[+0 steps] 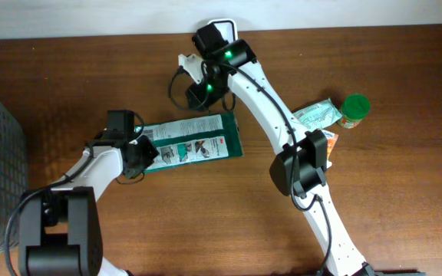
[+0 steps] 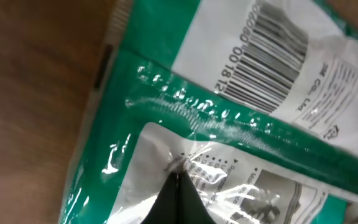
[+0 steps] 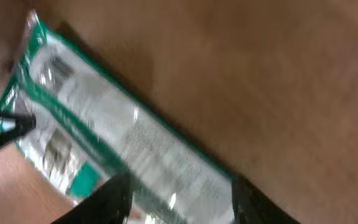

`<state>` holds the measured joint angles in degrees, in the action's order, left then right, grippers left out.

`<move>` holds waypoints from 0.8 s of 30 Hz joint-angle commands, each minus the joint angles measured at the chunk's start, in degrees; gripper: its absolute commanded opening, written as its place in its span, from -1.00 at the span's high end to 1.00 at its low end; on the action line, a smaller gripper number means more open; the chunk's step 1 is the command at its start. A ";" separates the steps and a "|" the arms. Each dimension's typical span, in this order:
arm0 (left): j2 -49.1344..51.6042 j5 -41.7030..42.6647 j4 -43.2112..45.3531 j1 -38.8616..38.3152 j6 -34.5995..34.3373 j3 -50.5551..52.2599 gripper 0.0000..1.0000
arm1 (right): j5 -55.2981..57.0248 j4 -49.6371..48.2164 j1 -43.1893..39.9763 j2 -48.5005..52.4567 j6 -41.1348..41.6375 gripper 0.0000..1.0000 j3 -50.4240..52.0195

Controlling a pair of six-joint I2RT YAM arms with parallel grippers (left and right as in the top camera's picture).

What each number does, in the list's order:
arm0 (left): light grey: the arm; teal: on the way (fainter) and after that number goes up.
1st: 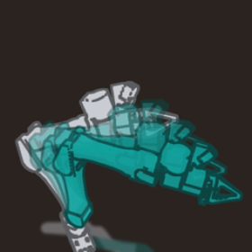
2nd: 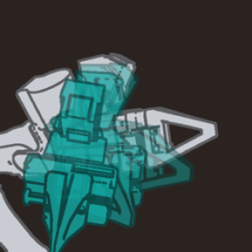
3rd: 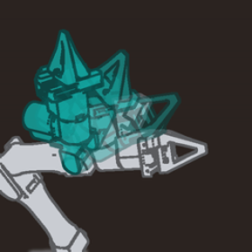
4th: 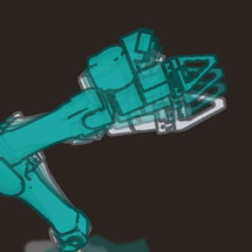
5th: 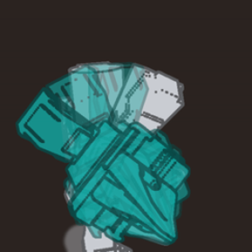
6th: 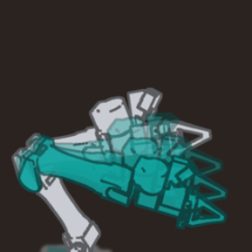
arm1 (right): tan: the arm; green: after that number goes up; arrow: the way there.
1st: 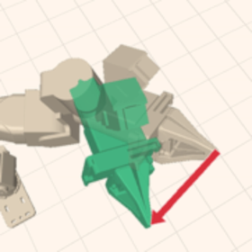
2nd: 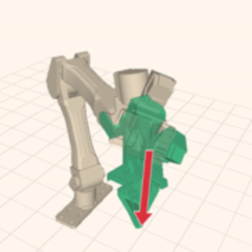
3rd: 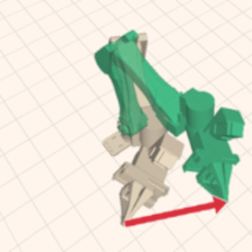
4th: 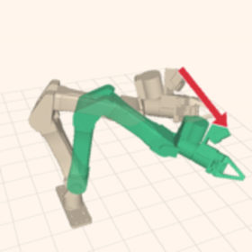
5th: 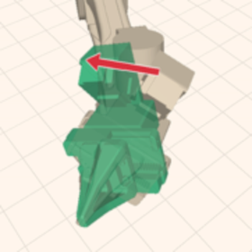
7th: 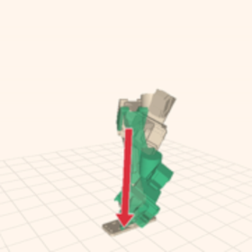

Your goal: Scan the item barcode

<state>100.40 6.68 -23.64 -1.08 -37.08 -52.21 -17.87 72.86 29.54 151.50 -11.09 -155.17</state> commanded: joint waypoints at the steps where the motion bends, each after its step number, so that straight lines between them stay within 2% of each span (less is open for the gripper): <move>1: 3.41 -6.08 0.31 0.11 2.78 2.03 1.00 | 0.33 -2.49 -0.44 3.52 1.09 0.00 2.10; 4: 3.41 -6.10 6.27 0.13 11.47 2.01 1.00 | 0.22 -0.46 -0.37 4.57 1.11 0.00 3.45; 7: 3.41 -6.10 21.20 0.11 21.55 2.01 1.00 | 0.04 2.73 -1.03 4.57 1.07 -0.02 3.52; 10: 3.41 -5.99 33.75 0.04 28.79 2.01 1.00 | -3.10 6.36 -2.10 4.57 0.85 -0.02 3.52; 13: 3.43 -1.66 41.20 -0.04 30.32 2.01 1.00 | -8.90 8.81 -2.67 4.57 -0.59 -0.03 3.52; 15: 3.41 4.04 36.96 -0.04 27.54 2.01 0.98 | -9.35 10.54 -2.67 4.57 -3.80 -0.02 3.52; 18: 3.34 4.59 20.35 0.24 15.34 2.01 1.00 | -8.20 10.78 -2.67 4.57 -7.52 -0.02 5.22; 19: 3.06 7.82 14.01 0.61 12.02 1.90 1.00 | -8.07 9.90 -2.69 4.57 -8.22 -0.02 7.06; 21: 2.43 12.98 9.35 1.60 12.02 1.79 1.00 | -8.07 8.09 -2.67 4.57 -8.20 -0.02 9.81; 24: 0.74 15.50 4.81 2.56 12.04 1.79 1.00 | -8.07 6.78 -2.67 4.57 -8.17 -0.02 11.50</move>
<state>101.97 17.89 -15.59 1.06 -23.33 -51.27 -26.15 80.27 26.85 155.63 -18.28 -146.02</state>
